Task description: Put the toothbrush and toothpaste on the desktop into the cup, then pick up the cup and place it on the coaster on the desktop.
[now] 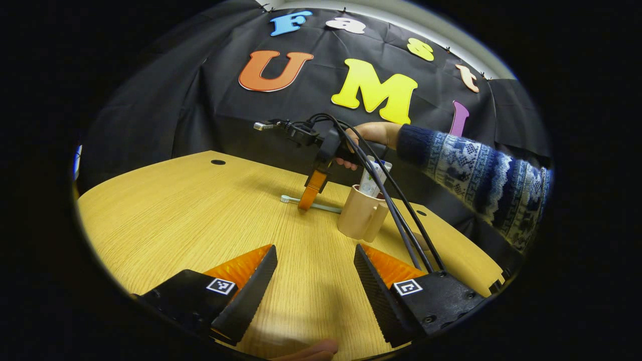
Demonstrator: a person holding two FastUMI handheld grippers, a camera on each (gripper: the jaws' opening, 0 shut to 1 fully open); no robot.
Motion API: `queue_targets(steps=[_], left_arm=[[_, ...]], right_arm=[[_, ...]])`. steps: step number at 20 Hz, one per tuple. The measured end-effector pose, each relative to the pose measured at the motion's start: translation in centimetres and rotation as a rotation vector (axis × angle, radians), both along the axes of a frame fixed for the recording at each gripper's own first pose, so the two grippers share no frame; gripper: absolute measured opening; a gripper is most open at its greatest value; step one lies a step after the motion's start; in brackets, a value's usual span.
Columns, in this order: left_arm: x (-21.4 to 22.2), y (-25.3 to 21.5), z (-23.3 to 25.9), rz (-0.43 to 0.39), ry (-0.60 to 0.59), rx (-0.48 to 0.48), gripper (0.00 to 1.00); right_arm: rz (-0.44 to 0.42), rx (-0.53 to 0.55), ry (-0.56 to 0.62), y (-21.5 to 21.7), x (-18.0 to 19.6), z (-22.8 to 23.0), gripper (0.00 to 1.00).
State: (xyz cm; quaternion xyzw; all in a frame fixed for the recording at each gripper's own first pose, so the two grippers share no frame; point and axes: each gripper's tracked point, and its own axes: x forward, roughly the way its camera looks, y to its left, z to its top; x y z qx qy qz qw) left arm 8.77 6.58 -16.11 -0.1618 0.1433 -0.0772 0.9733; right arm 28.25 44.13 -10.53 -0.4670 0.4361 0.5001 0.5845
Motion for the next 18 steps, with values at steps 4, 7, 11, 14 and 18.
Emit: queue_targets(steps=[4, 7, 11, 14, 18], left_arm=[[-0.1, 0.0, 0.1, 0.0, -0.001, 0.0, 0.99], [0.0, 0.0, 0.0, 0.001, 0.001, 0.001, 0.99], [0.0, 0.0, -0.2, 0.006, 0.005, 0.016, 0.99], [0.0, 0.1, -0.2, 0.035, 0.005, 0.066, 0.99], [-0.2, 0.1, 0.0, 0.076, -0.009, 0.191, 0.99]], right_arm=[[-0.015, 0.016, -0.025, 0.1, 0.6, 1.9, 0.06], [-0.06, 0.087, -0.074, 1.0, 1.7, 3.9, 0.0], [-0.097, 0.208, -0.075, 2.6, 1.8, 9.1, 0.0], [-0.145, 0.345, -0.122, 2.3, 2.6, 13.9, 0.01], [-0.2, 0.576, -0.204, 3.4, 2.4, 19.0, 0.0]])
